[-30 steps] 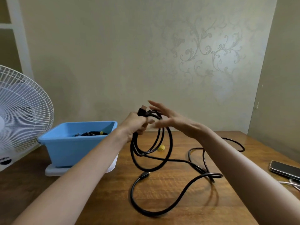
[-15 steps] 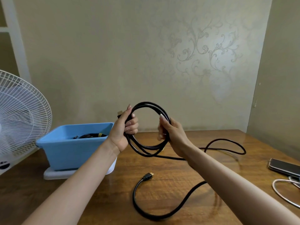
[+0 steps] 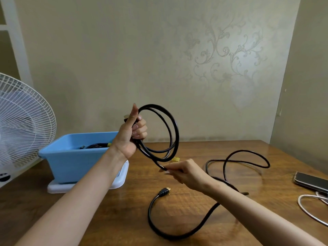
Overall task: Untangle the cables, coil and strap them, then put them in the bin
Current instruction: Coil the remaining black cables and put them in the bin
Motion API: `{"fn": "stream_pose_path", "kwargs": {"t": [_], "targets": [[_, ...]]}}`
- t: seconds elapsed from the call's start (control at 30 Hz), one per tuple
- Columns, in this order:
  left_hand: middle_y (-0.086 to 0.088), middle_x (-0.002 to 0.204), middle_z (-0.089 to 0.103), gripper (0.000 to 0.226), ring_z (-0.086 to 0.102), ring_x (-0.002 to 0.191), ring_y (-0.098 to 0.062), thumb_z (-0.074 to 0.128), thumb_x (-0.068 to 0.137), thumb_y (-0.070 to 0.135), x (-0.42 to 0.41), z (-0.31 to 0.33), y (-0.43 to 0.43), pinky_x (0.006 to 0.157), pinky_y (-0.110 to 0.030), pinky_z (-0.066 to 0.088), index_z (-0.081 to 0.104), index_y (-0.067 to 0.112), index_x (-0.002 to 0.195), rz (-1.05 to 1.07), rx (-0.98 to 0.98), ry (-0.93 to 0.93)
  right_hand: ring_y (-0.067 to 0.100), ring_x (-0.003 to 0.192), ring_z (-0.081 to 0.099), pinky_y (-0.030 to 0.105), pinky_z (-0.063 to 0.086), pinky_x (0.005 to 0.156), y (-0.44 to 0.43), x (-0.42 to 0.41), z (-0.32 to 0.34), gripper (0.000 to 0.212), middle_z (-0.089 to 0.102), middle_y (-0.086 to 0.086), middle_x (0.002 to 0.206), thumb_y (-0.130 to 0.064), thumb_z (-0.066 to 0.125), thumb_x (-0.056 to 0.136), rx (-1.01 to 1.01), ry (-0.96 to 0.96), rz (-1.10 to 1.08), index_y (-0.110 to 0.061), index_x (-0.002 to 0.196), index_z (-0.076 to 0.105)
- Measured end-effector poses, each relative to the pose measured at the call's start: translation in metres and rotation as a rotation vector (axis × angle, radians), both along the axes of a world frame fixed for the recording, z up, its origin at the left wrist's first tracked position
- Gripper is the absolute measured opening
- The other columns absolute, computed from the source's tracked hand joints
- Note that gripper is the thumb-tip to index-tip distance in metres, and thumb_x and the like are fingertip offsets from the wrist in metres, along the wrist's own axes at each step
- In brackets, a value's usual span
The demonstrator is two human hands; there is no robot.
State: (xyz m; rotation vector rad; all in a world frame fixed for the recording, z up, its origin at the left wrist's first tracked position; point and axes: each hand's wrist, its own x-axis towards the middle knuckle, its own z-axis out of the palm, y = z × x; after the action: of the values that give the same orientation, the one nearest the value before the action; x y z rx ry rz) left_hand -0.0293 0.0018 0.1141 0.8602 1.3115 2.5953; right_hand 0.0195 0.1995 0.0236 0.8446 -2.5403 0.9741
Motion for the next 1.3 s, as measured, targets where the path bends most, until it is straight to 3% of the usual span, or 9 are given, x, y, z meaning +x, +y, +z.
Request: {"fn": "stream_pose_path", "kwargs": {"t": [0.17,0.4,0.6,0.7,0.77,0.83,0.9,1.1,1.3], "targets": [[0.012,0.043,0.029,0.060,0.024,0.033,0.000,0.088,0.040,0.057,-0.004,0.002,-0.005,0.034,-0.013,0.022,0.047,0.021,0.064,-0.013,-0.022,-0.002,0.006,0.102,0.064,0.005,0.043,0.080,0.007,0.002,-0.002,0.026,0.070,-0.007,0.112,-0.026,0.061,0.093,0.247,0.111,0.018,-0.020,0.117,0.070],[0.011,0.043,0.028,0.054,0.024,0.032,-0.001,0.088,0.045,0.054,-0.007,-0.004,-0.010,0.033,-0.013,0.021,0.051,0.020,0.064,-0.059,-0.008,-0.021,-0.003,0.087,0.063,0.007,0.044,0.079,0.018,0.003,-0.002,0.030,0.072,-0.006,0.102,-0.025,0.061,0.093,0.312,0.016,0.001,-0.022,0.122,0.066],[0.011,0.040,0.028,0.045,0.024,0.031,0.000,0.081,0.058,0.049,-0.002,-0.012,0.002,0.030,-0.013,0.023,0.047,0.020,0.058,-0.044,-0.050,0.003,0.016,0.136,0.041,0.036,0.039,0.107,0.016,-0.003,0.011,0.104,0.037,-0.001,0.150,-0.032,0.074,0.070,-0.534,-0.615,0.341,-0.041,0.148,0.007],[0.011,0.041,0.025,0.047,0.021,0.033,-0.003,0.073,0.065,0.048,-0.001,-0.014,0.007,0.034,-0.015,0.019,0.037,0.020,0.058,0.244,-0.185,-0.036,0.021,0.122,0.057,0.049,0.040,0.104,0.005,-0.007,0.020,0.105,0.061,0.007,0.129,-0.039,0.084,0.065,-0.885,-0.582,0.369,-0.033,0.146,0.017],[0.011,0.043,0.025,0.044,0.019,0.036,-0.005,0.072,0.069,0.046,-0.002,-0.018,0.010,0.037,-0.017,0.016,0.037,0.020,0.060,0.430,-0.331,-0.009,0.020,0.093,0.068,0.044,0.049,0.094,-0.003,-0.006,0.026,0.071,0.066,0.009,0.099,-0.023,0.075,0.081,-1.021,-0.530,0.311,-0.014,0.139,0.036],[0.010,0.044,0.025,0.041,0.020,0.037,-0.005,0.071,0.071,0.045,0.000,-0.025,0.017,0.037,-0.017,0.016,0.042,0.020,0.057,0.469,-0.444,-0.012,0.013,0.059,0.058,0.031,0.053,0.067,-0.013,-0.001,0.034,0.032,0.058,0.007,0.079,-0.018,0.056,0.095,-0.969,-0.387,0.197,-0.012,0.126,0.052],[0.009,0.042,0.027,0.047,0.023,0.035,-0.005,0.069,0.078,0.043,0.001,-0.031,0.020,0.036,-0.016,0.020,0.045,0.021,0.045,0.436,-0.515,-0.076,0.009,0.044,0.041,0.023,0.038,0.045,-0.019,-0.002,0.036,0.029,0.053,0.002,0.064,-0.023,0.044,0.101,-0.917,-0.234,0.077,-0.019,0.128,0.053],[0.001,0.053,0.045,0.067,0.051,0.054,-0.013,0.048,0.076,0.064,0.005,-0.032,0.007,0.059,-0.027,0.047,0.064,0.002,0.098,0.196,-0.599,-0.098,0.003,0.048,0.040,0.016,0.034,0.049,-0.006,-0.008,0.046,0.028,0.046,-0.002,0.057,-0.021,0.044,0.102,-0.560,0.057,-0.181,-0.022,0.124,0.062],[-0.017,0.098,0.072,0.061,0.070,0.086,-0.028,0.045,0.085,0.055,0.005,-0.033,0.004,0.080,-0.040,0.057,0.064,0.005,0.114,0.120,-0.549,-0.051,0.005,0.047,0.040,0.019,0.032,0.046,0.005,-0.016,0.050,0.025,0.049,-0.003,0.058,-0.023,0.052,0.099,-0.506,0.013,-0.163,-0.017,0.115,0.069]]}}
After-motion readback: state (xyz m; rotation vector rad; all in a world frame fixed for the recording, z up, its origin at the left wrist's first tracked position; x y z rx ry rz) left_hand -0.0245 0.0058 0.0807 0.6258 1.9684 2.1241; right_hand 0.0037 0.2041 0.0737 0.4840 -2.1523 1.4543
